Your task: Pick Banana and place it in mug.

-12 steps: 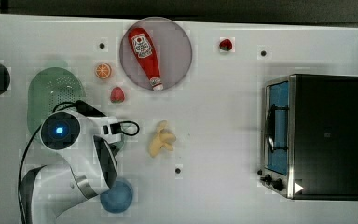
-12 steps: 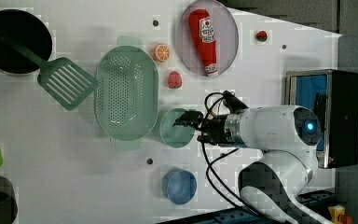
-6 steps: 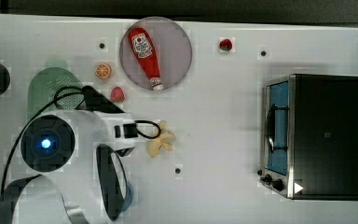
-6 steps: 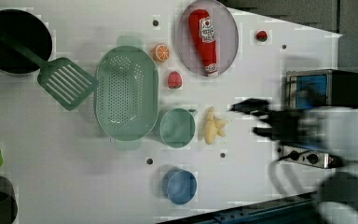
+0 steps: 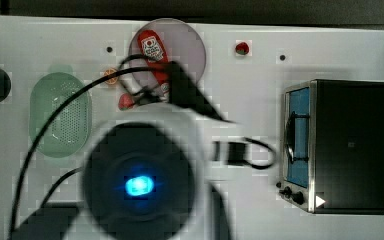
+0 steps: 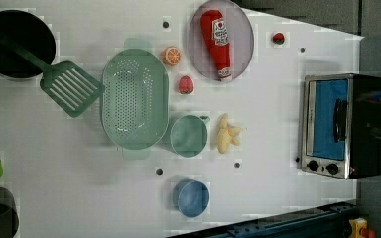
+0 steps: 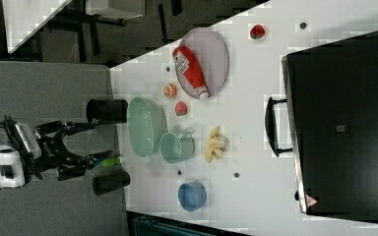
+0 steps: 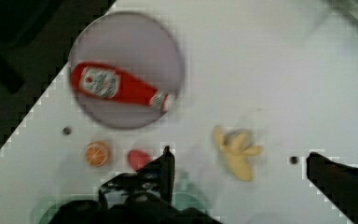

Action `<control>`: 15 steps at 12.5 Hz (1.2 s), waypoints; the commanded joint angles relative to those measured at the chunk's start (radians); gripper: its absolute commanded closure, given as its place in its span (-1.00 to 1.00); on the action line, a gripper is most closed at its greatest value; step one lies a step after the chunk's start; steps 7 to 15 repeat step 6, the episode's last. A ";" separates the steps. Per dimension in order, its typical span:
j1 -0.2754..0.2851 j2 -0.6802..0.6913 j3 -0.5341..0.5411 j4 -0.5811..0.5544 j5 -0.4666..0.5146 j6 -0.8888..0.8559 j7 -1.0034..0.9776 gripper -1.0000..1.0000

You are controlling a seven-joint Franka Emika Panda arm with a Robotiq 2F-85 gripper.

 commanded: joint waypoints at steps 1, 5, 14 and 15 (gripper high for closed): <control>-0.015 0.031 -0.068 0.007 0.007 -0.099 -0.073 -1.00; -0.015 0.033 -0.122 0.025 -0.025 -0.133 -0.164 -1.00; -0.015 0.035 -0.122 0.024 -0.025 -0.133 -0.164 -1.00; -0.015 0.035 -0.122 0.024 -0.025 -0.133 -0.164 -1.00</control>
